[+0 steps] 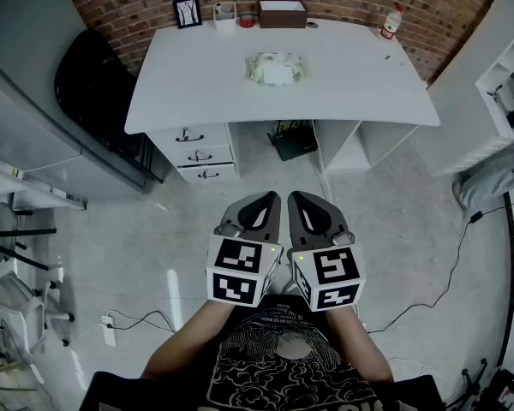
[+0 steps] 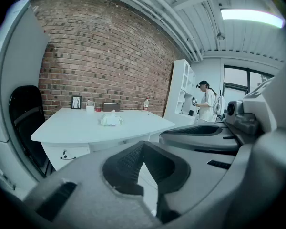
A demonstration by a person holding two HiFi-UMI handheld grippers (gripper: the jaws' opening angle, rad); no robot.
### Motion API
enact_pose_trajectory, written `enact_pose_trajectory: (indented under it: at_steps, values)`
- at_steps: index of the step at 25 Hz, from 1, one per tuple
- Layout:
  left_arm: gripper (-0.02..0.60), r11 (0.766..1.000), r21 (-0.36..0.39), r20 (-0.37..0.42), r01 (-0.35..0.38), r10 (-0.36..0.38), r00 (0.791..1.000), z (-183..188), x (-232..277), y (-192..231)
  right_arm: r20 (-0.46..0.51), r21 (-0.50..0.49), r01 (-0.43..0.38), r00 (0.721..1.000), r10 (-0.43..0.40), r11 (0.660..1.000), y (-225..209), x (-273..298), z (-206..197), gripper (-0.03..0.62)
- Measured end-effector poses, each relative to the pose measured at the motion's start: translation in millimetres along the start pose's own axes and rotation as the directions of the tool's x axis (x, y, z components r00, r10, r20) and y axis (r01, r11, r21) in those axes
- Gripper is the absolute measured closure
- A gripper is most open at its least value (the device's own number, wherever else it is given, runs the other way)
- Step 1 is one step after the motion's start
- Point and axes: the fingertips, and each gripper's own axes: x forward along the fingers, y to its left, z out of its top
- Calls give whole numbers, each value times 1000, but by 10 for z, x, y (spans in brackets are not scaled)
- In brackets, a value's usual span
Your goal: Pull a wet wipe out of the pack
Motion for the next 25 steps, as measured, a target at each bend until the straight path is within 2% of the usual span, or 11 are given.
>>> enact_pose_trajectory:
  at_steps: [15, 25]
  values:
    - [569, 1000, -25, -16, -2, 2, 1000, -114, -3, 77, -30, -2, -12, 999, 12, 1000, 112, 61, -94, 576]
    - [569, 998, -52, -7, -43, 43, 999, -39, 329, 203, -35, -27, -57, 998, 56, 998, -122, 350, -53, 576]
